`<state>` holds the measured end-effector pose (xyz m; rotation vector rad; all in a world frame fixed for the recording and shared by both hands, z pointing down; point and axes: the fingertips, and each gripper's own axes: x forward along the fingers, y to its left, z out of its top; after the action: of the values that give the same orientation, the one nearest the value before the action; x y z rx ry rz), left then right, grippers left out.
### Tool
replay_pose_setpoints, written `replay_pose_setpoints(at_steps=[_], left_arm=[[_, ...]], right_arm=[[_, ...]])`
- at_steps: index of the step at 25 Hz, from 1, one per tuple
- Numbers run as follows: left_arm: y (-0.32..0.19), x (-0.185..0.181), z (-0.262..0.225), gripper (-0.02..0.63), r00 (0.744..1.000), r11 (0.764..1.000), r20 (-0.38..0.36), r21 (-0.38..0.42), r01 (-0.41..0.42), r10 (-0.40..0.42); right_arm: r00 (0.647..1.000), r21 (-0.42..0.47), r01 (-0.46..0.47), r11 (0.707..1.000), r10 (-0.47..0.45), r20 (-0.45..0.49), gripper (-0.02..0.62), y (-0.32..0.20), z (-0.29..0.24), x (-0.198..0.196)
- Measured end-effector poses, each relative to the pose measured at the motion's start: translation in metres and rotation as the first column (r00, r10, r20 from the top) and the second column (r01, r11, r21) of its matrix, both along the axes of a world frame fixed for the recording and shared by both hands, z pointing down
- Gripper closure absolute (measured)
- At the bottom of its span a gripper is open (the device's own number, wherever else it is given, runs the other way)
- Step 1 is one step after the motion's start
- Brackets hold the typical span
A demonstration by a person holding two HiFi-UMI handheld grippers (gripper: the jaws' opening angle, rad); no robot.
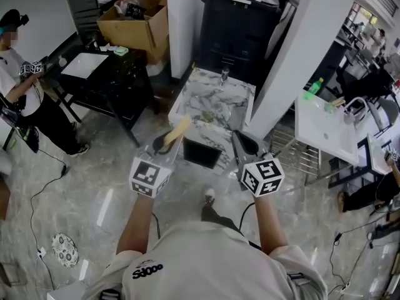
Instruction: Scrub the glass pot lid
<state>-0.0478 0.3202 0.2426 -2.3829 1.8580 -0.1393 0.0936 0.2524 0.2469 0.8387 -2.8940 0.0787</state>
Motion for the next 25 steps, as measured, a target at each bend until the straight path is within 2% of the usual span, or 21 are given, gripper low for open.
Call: replay_pose_setpoints(at_steps=[14, 25], left_arm=[[-0.177, -0.002, -0.007, 0.558, 1.0, 0.998, 0.017, -0.05, 0.023, -0.022], [-0.266, -0.002, 0.008, 0.558, 0.999, 0.995, 0.036, -0.097, 0.03, -0.026]], right_arm=[[0.999, -0.022, 0.03, 0.999, -0.03, 0.013, 0.591, -0.18, -0.009, -0.009], [0.999, -0.09, 0.038, 0.995, -0.036, 0.023, 0.592, -0.271, 0.007, -0.011]])
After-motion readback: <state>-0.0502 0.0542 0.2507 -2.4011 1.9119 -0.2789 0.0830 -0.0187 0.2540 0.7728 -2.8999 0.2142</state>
